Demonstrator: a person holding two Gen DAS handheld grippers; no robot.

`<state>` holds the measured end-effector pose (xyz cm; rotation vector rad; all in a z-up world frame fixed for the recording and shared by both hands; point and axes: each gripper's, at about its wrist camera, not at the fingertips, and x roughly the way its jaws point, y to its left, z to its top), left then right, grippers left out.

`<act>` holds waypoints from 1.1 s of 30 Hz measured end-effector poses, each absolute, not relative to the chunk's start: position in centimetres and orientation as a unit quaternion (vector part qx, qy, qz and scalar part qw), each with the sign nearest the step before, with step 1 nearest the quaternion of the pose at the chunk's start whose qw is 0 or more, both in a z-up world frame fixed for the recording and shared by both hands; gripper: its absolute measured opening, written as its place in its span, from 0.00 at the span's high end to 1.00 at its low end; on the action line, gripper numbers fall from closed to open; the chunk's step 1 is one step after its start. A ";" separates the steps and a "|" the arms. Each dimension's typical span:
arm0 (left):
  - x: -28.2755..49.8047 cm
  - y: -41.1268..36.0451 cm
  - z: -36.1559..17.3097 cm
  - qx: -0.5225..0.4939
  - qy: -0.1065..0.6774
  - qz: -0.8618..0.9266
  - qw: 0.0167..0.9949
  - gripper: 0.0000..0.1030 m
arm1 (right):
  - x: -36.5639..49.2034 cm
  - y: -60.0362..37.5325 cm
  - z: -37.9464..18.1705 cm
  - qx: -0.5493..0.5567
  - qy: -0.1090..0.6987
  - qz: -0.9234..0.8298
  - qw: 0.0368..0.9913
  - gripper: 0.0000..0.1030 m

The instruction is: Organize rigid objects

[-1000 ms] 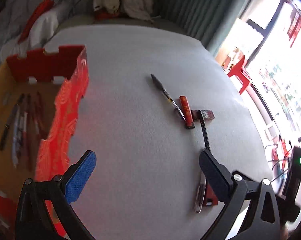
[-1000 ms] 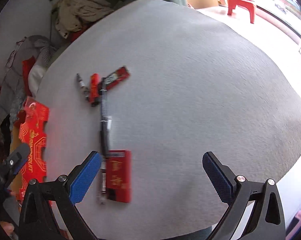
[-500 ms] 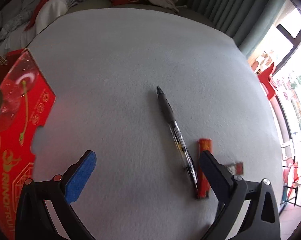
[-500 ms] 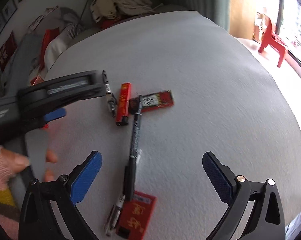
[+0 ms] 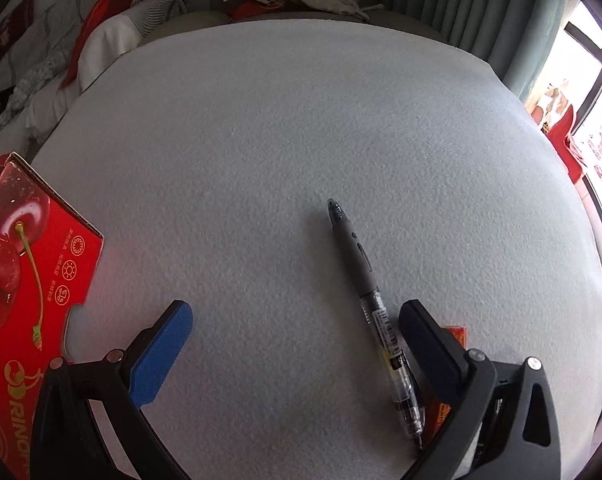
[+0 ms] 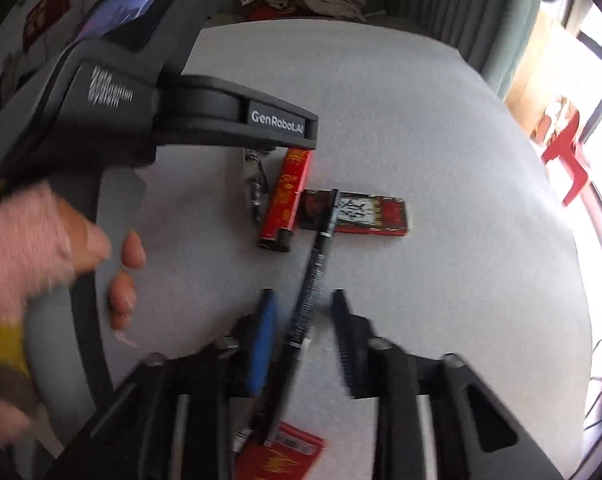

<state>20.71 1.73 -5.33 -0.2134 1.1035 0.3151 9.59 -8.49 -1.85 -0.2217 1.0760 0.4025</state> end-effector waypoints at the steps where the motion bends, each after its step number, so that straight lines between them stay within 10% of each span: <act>1: 20.7 1.6 -5.3 -0.101 0.522 0.148 0.834 0.00 | 9.4 -9.5 -1.8 -0.105 0.511 0.183 0.833 0.82; 11: 21.6 0.4 -4.9 -0.039 0.535 0.077 0.840 0.15 | 8.7 -16.3 -1.5 -0.071 0.520 0.145 0.839 0.82; 13: 21.1 -0.6 -4.2 -0.008 0.536 0.038 0.843 0.65 | 8.6 -15.6 -1.4 -0.078 0.516 0.142 0.841 0.82; 15: 20.3 -3.0 -4.0 0.073 0.535 0.027 0.841 0.89 | 8.4 -15.5 -1.4 -0.082 0.514 0.140 0.843 0.82; 28: 11.9 -1.2 -3.0 0.041 0.505 0.004 0.862 0.85 | 8.3 -16.4 -1.5 -0.099 0.527 0.160 0.829 0.82; 33: 13.1 -0.2 -3.5 0.053 0.502 0.061 0.861 0.21 | 10.5 -16.4 -1.7 -0.097 0.544 0.176 0.815 0.81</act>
